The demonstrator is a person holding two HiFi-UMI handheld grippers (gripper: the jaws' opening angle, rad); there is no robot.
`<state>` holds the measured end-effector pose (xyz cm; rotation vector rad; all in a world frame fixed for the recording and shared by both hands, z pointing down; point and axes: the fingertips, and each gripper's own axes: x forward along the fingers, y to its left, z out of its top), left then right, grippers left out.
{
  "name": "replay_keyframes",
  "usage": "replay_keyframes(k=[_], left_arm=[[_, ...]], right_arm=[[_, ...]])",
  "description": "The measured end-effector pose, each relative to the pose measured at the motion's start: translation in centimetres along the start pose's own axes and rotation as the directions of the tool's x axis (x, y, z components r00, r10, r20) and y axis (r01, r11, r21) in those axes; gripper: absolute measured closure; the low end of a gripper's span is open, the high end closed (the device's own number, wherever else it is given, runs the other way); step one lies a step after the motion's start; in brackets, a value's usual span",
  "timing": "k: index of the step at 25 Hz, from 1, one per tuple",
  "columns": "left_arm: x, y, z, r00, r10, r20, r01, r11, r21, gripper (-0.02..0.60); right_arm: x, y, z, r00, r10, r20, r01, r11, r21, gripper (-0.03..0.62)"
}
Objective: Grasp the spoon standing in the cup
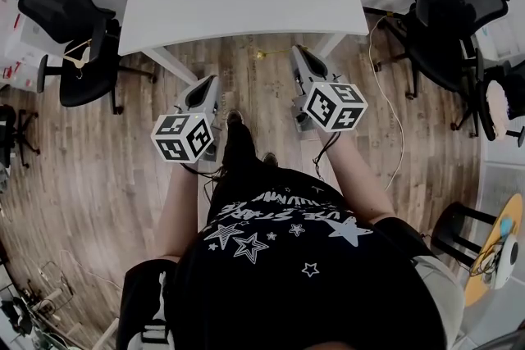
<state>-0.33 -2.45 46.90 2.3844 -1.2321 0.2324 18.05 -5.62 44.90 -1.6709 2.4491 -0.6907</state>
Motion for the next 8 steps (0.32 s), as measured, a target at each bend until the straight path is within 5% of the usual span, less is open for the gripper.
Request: replay_keyframes(k=[8], left_arm=[[-2.1, -1.6, -0.9, 1.0, 0.008, 0.008, -0.008, 1.0, 0.014, 0.577]], right_arm=[[-2.7, 0.5, -0.8, 1.0, 0.009, -0.003, -0.009, 1.0, -0.003, 0.579]])
